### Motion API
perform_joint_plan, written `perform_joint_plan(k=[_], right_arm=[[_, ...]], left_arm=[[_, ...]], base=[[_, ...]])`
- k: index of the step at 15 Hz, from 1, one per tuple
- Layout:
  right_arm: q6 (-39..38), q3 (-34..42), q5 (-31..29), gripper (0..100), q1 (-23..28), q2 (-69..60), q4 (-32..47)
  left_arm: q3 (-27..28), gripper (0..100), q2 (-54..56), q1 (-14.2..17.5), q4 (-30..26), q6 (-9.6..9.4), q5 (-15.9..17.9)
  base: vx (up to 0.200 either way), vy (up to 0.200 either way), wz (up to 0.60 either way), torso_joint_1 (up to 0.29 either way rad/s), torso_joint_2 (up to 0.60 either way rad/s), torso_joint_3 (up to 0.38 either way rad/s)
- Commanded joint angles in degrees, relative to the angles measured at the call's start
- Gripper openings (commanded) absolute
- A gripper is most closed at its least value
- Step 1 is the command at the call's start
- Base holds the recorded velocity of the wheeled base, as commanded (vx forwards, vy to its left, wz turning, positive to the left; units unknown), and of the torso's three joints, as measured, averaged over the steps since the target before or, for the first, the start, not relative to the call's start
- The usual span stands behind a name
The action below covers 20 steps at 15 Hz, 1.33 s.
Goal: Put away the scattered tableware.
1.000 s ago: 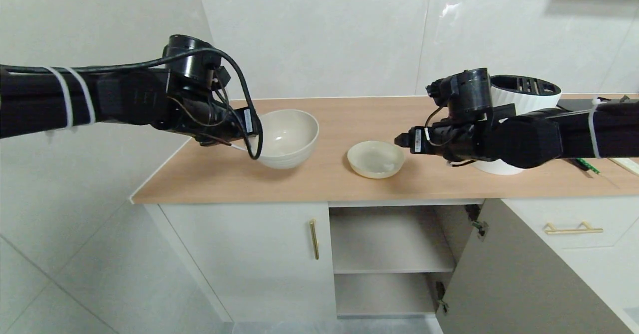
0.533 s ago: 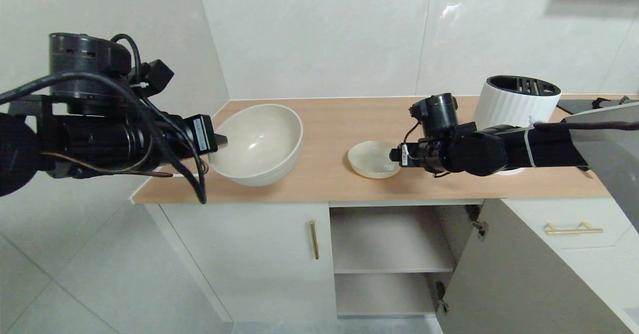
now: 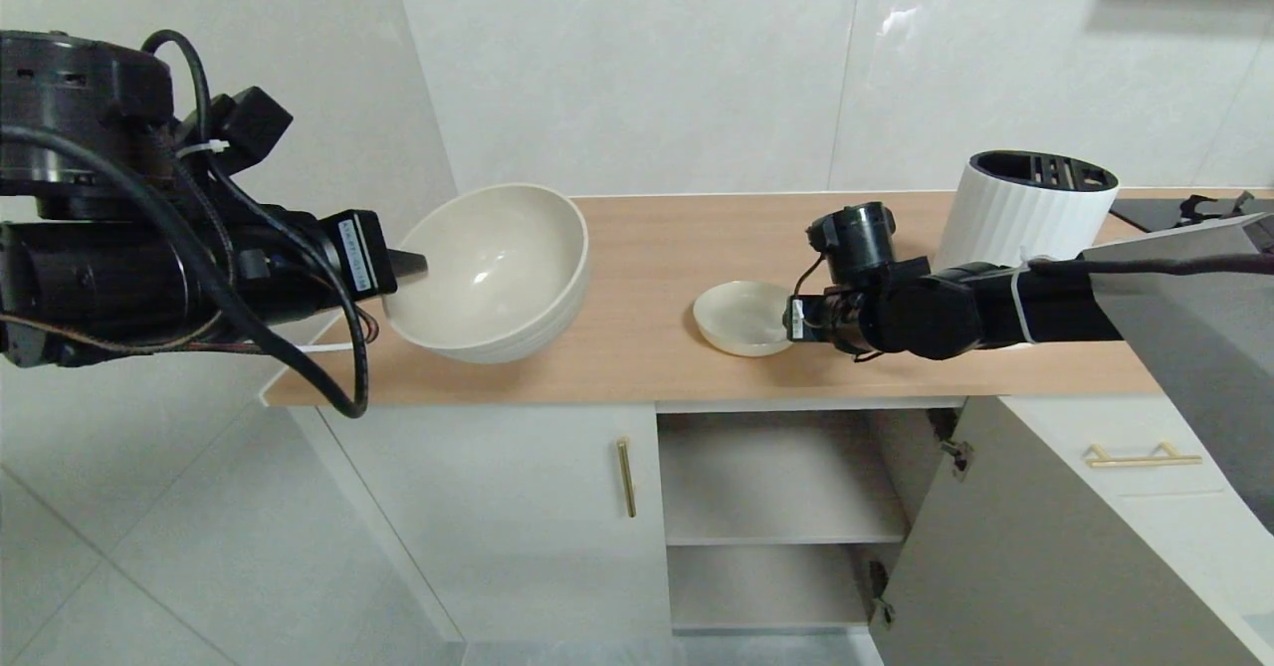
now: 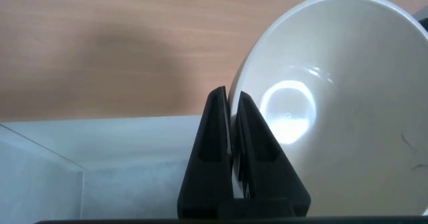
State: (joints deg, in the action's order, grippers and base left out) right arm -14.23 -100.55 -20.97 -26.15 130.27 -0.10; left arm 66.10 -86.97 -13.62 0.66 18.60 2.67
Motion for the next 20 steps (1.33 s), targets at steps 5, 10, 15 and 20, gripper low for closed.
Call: perform_joint_plan(k=[5,10,15,20], right_arm=[[-0.1,-1.49,0.23,0,-0.04,0.86,0.01],[-4.58,-0.97,0.31,0,-0.66,-6.43,5.72],[-12.05,15.47,6.2,0,-4.61,-29.46,20.4],[-15.04,35.16,6.03,0,-6.37,-42.64,7.22]], left_arm=[[-0.18,0,0.92,-0.01,-0.13,0.03,-0.12],[-0.71,0,1.98,-0.01,-0.13,0.03,-0.03],[-2.11,0,2.07,-0.36,0.13,0.12,-0.12],[-6.68,0,4.79,-1.32,0.84,0.38,-0.21]], base=[[0.0,0.0,0.0,0.0,0.0,0.0],[0.0,0.0,0.0,0.0,0.0,0.0],[0.0,0.0,0.0,0.0,0.0,0.0],[0.0,0.0,0.0,0.0,0.0,0.0]])
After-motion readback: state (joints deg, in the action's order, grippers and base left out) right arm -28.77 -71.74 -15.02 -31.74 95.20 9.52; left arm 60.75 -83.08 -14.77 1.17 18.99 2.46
